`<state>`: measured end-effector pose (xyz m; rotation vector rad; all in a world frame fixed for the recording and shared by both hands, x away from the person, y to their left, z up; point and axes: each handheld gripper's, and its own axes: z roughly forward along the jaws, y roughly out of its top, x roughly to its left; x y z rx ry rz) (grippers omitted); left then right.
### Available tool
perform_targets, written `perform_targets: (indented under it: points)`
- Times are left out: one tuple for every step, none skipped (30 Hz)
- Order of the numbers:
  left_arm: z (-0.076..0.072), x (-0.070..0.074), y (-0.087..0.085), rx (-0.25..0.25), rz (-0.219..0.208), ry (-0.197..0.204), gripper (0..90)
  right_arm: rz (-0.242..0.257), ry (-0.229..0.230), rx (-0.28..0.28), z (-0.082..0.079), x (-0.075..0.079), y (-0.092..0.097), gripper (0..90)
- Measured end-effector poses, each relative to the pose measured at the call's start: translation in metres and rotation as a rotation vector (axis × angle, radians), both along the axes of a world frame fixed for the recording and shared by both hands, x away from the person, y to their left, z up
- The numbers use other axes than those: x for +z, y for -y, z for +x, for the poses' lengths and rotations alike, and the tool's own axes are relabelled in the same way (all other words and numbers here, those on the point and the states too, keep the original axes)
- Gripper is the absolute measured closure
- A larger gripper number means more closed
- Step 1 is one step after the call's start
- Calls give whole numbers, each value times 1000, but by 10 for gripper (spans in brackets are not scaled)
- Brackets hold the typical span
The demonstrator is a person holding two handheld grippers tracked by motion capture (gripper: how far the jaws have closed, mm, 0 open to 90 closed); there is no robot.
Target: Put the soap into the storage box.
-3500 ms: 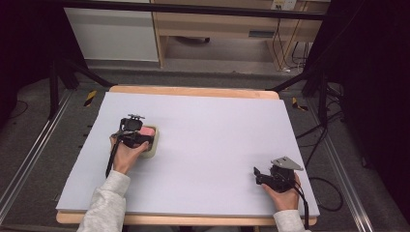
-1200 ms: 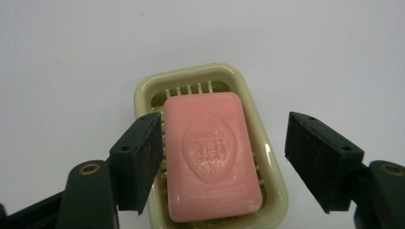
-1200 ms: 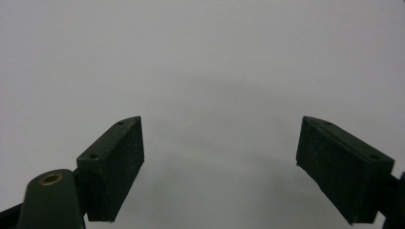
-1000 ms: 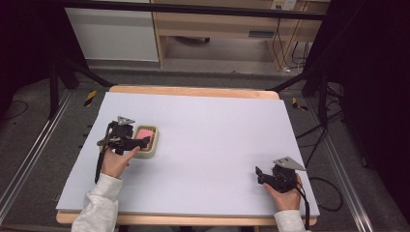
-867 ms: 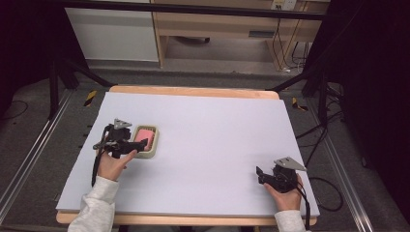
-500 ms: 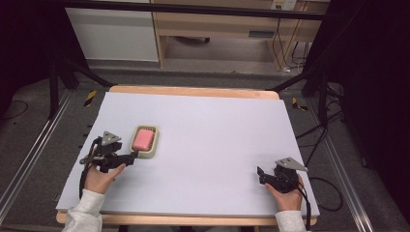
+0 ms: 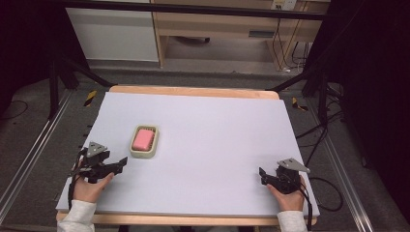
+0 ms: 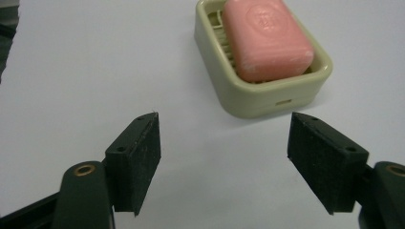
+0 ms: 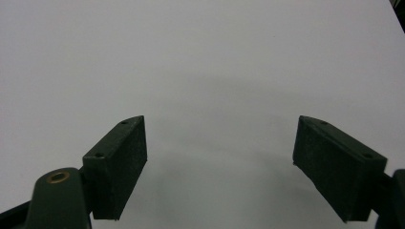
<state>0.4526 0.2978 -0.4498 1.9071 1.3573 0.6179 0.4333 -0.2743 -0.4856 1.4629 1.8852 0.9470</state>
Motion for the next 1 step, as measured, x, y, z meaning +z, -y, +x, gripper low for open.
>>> perform_targets:
  points:
    - [-1,-2,-1,10,-3,6,266,-1,-2,-1,0,0,0,192]
